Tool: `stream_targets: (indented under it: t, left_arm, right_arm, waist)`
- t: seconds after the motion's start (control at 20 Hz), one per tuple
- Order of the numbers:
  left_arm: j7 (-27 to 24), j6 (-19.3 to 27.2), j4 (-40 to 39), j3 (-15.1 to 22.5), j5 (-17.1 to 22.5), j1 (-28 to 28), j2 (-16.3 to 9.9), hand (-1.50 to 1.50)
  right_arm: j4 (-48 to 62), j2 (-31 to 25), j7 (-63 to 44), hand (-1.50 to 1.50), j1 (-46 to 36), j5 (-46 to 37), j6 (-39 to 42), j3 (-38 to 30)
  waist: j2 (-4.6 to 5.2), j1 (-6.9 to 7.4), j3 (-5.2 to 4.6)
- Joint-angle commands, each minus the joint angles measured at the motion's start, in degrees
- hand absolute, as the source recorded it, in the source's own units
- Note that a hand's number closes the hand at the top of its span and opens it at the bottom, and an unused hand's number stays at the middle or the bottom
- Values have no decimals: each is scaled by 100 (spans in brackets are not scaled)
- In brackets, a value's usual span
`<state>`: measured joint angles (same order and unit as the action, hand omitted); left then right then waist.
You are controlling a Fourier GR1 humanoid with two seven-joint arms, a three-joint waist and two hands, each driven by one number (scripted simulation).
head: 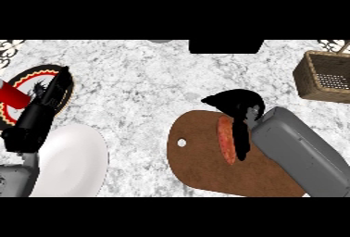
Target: Pick the sweet potato from the cutting board and place it in the basket
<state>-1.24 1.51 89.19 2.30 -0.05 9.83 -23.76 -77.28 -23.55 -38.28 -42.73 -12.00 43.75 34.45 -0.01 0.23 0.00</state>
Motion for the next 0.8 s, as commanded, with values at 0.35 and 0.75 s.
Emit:
stream_targets:
  t: [0.35,0.75]
  left_arm:
    - [-107,-579,-293,-599,36,236,-31,0]
    - [267,-168,89,-209,-639,216,611,0]
  right_arm:
    - [-100,395,558,-150,794,-1146,60,-409]
    - [274,539,1117,-150,949,-1795,227,-794]
  waist:
    - [3,-11,-1]
    - [2,-1,0]
